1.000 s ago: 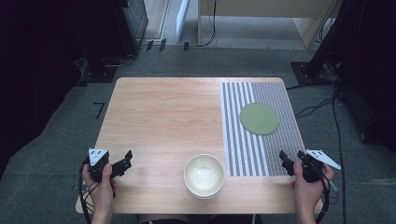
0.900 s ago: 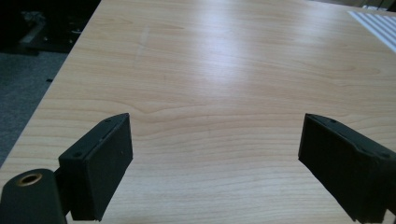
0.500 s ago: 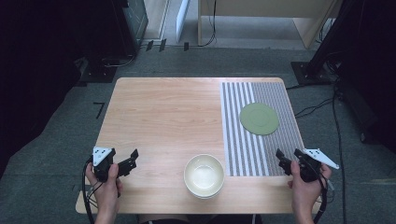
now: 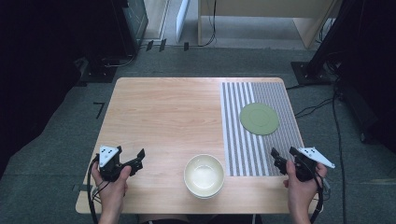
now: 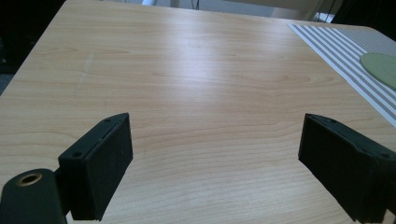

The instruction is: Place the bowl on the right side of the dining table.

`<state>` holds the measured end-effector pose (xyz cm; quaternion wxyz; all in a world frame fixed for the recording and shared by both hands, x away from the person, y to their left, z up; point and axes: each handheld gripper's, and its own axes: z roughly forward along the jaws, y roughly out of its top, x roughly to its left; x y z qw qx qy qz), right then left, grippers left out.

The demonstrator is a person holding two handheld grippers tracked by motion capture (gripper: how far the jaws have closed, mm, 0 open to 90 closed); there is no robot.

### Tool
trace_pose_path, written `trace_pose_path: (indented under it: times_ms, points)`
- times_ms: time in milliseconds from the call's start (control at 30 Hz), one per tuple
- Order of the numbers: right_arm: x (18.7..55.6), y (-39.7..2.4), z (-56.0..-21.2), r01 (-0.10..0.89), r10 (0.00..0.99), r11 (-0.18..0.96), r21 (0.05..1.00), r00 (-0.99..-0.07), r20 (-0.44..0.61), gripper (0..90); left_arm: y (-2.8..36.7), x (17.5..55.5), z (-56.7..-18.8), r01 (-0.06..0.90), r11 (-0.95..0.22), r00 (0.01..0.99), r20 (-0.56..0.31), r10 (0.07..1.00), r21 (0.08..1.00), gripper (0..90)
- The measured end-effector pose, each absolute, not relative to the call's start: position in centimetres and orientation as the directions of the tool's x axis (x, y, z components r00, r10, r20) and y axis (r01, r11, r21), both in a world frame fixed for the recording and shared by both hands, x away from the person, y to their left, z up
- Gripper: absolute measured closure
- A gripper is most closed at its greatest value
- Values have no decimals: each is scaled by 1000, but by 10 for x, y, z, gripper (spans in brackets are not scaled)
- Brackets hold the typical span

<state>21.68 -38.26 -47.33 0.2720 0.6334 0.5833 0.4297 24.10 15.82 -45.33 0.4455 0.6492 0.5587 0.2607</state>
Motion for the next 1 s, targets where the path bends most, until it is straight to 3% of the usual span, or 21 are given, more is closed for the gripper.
trace_pose_path:
  times_ms: [333, 1000]
  points:
    - [216, -369, -463, 499, 961, -178, 848, -97, 259, 238, 139, 239, -450, 493, -21, 294, -144, 945, 870, 100]
    - [213, -341, -451, 492, 953, -133, 860, -174, 247, 237, 125, 233, -442, 471, -3, 314, -165, 935, 882, 101]
